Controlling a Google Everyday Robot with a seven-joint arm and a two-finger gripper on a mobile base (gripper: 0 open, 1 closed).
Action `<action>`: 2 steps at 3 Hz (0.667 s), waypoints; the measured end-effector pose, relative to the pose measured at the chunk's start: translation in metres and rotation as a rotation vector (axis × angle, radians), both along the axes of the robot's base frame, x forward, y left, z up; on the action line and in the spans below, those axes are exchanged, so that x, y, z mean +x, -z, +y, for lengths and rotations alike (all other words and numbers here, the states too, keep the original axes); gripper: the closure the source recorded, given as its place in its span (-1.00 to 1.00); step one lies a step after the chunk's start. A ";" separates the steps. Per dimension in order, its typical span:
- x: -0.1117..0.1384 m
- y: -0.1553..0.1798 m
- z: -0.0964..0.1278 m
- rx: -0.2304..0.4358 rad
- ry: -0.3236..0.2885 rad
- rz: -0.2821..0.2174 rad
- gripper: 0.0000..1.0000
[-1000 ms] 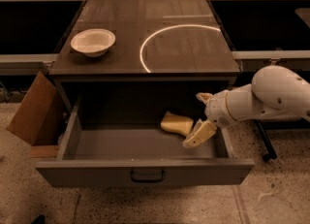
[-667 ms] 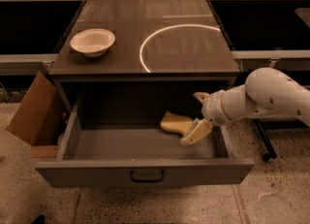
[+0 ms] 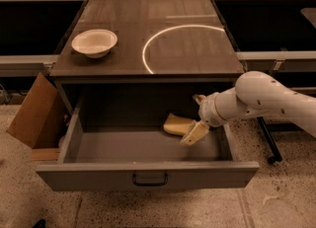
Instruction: Pick sponge from top drawer and place on counter
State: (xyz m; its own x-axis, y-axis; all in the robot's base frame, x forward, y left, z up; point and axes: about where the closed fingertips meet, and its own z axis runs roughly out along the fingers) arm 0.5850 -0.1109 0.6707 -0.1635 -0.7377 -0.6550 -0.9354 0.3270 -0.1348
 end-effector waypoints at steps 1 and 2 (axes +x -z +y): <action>0.006 0.014 0.006 -0.040 -0.009 0.011 -1.00; 0.010 0.030 0.011 -0.057 -0.008 0.034 -1.00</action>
Offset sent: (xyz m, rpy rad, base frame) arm 0.0155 0.0129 -0.0469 -0.0772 0.0581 0.0012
